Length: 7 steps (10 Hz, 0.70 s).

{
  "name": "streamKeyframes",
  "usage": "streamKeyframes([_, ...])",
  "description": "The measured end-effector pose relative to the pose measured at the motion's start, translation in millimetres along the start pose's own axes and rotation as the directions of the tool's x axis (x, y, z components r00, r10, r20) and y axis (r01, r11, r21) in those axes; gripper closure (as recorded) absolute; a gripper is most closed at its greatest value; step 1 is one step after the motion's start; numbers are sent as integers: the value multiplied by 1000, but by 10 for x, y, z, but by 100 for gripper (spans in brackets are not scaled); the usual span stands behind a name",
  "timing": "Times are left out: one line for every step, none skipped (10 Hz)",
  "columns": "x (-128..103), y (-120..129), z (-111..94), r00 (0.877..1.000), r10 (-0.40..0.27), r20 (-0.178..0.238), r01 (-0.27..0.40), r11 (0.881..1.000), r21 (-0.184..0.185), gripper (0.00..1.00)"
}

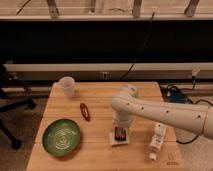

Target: Place the eraser on the white sponge

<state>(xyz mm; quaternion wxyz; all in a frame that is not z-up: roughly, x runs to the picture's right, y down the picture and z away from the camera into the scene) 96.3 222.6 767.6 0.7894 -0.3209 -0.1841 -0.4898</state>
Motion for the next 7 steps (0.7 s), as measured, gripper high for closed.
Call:
streamKeyframes([5, 36, -1, 1000, 3, 2, -3, 1000, 0, 34])
streamKeyframes([14, 67, -36, 1000, 5, -2, -5, 1000, 5, 34])
streamKeyframes([29, 103, -132, 1000, 8, -13, -7, 1000, 17, 34])
streamKeyframes([36, 115, -212, 1000, 7, -23, -7, 1000, 30, 34])
streamKeyframes([45, 138, -309, 999, 9, -31, -7, 999, 43, 34])
streamKeyframes([36, 122, -378, 1000, 8, -26, -7, 999, 43, 34])
streamKeyframes([38, 97, -384, 1000, 3, -27, -2, 999, 38, 34])
